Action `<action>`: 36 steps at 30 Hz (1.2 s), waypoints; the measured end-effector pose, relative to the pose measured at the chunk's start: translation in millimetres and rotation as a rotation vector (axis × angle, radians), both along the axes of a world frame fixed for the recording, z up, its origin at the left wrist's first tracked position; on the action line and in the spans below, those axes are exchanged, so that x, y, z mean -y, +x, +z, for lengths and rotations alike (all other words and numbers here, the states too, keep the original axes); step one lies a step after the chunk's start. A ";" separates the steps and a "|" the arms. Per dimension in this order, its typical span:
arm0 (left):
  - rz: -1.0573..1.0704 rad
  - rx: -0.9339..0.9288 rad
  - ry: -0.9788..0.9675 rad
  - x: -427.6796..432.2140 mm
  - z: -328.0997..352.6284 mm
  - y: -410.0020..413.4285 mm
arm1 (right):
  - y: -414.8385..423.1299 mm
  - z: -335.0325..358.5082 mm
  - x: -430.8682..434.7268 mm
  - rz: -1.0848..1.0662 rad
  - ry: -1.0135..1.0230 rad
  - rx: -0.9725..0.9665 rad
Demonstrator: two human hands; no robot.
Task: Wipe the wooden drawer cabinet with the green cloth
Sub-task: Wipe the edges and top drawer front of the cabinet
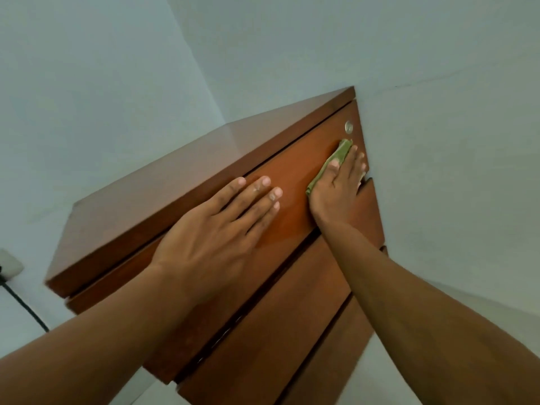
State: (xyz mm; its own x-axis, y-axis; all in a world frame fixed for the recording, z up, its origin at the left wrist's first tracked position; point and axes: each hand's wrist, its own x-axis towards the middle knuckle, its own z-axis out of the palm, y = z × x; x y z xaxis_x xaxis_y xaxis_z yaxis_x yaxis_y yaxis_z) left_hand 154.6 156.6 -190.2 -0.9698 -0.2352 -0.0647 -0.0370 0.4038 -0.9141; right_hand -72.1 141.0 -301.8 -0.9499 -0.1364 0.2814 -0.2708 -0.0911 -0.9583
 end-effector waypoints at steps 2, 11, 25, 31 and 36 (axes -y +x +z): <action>0.017 0.011 -0.011 -0.6 -0.7 -5.7 | -29.6 -0.8 1.7 -0.016 -0.023 -0.007; 0.050 -0.030 0.026 -2.2 -4.1 -8.0 | -65.2 -14.6 -44.7 -0.153 -0.001 0.248; -0.034 -0.404 0.357 -16.0 -74.2 101.6 | 131.2 -10.2 -54.1 0.201 -0.134 -0.536; 0.113 -0.599 0.479 -46.8 -163.1 143.5 | 150.2 -41.8 -55.2 0.287 0.068 -0.952; 0.201 -0.778 0.604 -62.7 -195.3 142.8 | 145.9 -50.8 -52.9 0.258 0.193 -1.082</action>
